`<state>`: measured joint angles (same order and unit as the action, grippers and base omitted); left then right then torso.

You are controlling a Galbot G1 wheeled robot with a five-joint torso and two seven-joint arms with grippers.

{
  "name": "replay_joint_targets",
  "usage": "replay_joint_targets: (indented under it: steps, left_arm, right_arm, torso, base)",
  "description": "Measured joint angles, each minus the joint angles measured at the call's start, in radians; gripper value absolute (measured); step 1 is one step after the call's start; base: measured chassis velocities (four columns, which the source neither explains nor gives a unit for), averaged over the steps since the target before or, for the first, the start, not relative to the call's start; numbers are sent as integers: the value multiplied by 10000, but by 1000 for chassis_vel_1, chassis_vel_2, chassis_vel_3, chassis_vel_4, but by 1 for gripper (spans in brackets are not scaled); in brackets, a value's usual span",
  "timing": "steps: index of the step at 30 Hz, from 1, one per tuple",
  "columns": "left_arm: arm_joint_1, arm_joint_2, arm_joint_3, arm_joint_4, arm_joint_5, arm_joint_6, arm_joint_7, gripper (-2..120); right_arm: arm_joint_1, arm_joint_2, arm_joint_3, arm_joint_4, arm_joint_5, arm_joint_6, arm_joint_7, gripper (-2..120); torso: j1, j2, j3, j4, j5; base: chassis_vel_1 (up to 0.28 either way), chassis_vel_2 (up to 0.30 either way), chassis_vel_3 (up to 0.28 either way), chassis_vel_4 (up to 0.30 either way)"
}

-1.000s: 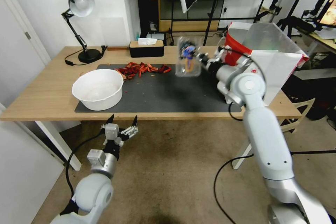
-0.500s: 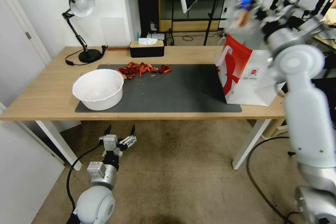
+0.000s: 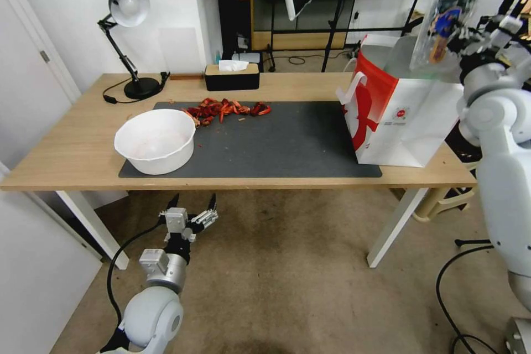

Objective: Close the takeout container lid, then place the container into the takeout bag.

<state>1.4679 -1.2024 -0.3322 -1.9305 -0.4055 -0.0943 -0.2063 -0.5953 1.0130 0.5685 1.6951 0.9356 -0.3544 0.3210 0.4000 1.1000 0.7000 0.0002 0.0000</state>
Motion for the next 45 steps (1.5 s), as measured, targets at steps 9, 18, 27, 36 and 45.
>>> replay_joint_targets:
  steps: [9,18,27,36,45]
  left_arm:
    - [-73,18,-14,0,-33,89,-61,100]
    - [-264,84,-6,-20,-174,180,-95,100]
    - [-241,21,-7,-69,-227,188,-34,100]
    - [-189,-11,-15,-78,-210,192,154,100]
    - [-95,-2,-41,-67,-200,140,251,100]
  right_arm:
    - [-145,343,18,304,1569,-690,1561,32]
    - [-231,314,-110,493,1204,-520,1369,69]
    - [-375,-48,-346,1560,531,257,-343,99]
    - [-1445,-314,-611,3063,-252,336,-1642,100]
    - [-3822,-256,-803,3967,-1709,663,-2294,100]
  torso:
    - [-1,0,0,0,-3]
    - [0,0,0,-2,1]
    - [0,0,0,-1,-1]
    - [0,0,-1,-1,0]
    - [0,0,-1,-2,-2]
  base:
    - [0,0,0,0]
    - [0,0,0,0]
    - [0,0,0,0]
    - [0,0,0,0]
    - [0,0,0,0]
